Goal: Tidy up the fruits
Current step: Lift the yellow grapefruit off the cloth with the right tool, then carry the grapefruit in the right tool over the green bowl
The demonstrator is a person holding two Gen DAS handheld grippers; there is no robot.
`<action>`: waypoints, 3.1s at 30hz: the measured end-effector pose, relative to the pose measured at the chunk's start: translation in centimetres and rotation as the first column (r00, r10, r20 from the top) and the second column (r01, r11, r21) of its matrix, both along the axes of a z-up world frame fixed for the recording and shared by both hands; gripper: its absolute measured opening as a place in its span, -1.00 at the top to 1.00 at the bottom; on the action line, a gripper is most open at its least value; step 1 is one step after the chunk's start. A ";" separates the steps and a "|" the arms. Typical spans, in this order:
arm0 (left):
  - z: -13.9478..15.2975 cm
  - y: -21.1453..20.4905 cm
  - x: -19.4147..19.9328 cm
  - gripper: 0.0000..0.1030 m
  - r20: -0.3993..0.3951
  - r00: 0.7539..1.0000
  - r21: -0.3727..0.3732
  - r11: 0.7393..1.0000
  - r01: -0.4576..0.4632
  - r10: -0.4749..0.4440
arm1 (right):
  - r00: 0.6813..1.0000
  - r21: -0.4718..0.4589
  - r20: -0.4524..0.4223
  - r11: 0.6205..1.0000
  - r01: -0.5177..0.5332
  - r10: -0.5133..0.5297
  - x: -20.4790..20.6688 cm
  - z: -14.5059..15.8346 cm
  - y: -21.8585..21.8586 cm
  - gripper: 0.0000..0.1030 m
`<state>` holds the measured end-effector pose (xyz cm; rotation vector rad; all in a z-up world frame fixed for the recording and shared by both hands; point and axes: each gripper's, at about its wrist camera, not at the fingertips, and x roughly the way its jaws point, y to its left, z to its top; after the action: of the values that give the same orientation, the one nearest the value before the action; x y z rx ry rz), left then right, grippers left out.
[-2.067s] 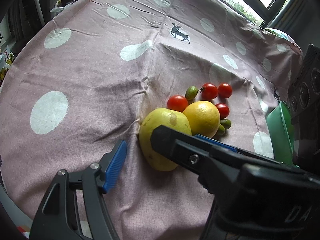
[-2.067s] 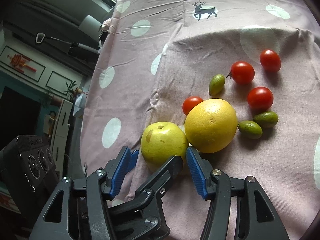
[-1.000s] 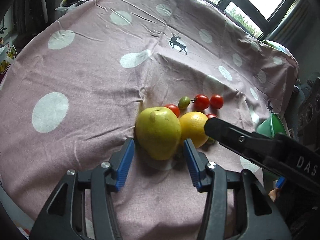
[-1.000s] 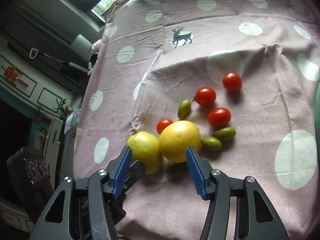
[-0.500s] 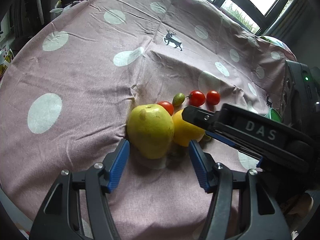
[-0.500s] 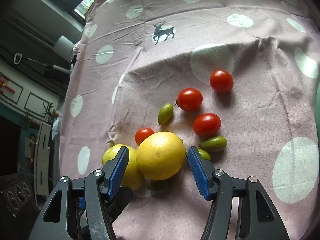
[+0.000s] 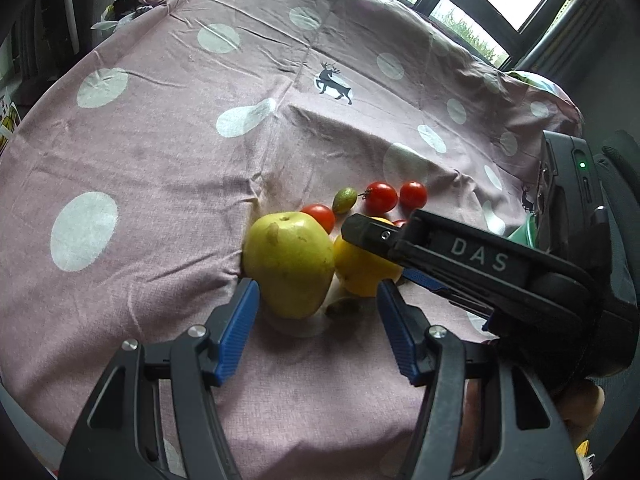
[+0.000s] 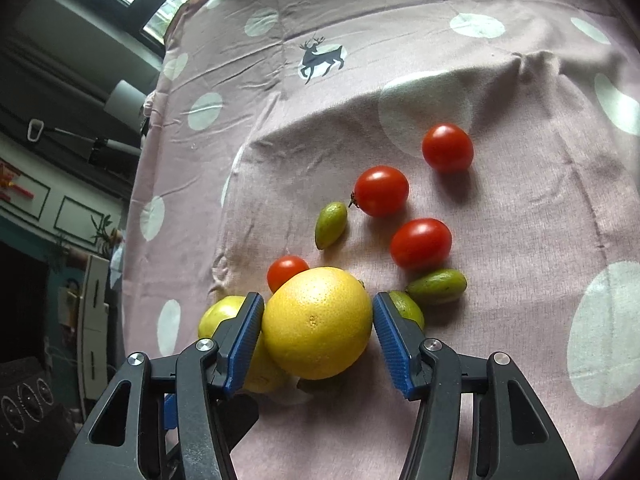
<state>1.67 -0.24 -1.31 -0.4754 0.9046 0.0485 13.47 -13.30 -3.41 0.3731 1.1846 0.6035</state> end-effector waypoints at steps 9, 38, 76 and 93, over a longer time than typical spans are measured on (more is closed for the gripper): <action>1.0 -2.3 0.2 -0.16 0.086 0.992 -0.034 0.994 0.101 -0.098 | 0.999 0.150 -0.022 0.988 -0.028 0.031 -1.3 1.3 -2.0 -0.13; 5.5 -8.2 1.4 0.02 0.234 0.947 0.073 0.976 0.207 -0.219 | 0.989 0.276 0.139 0.961 0.016 -0.057 -2.7 6.2 -8.1 -0.13; 9.1 -19.9 4.1 0.01 0.302 0.785 0.206 0.841 0.500 -0.540 | 0.896 0.392 0.191 0.868 0.305 -0.401 -4.9 8.6 -21.9 -0.14; 7.4 -24.2 6.8 0.01 0.252 0.699 0.165 0.741 0.650 -0.669 | 0.835 0.350 0.115 0.809 0.473 -0.538 -4.8 6.7 -26.3 -0.14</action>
<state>8.49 -24.41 6.11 -0.0635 0.7276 -0.6478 8.68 -39.55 3.32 0.8463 0.7332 0.3387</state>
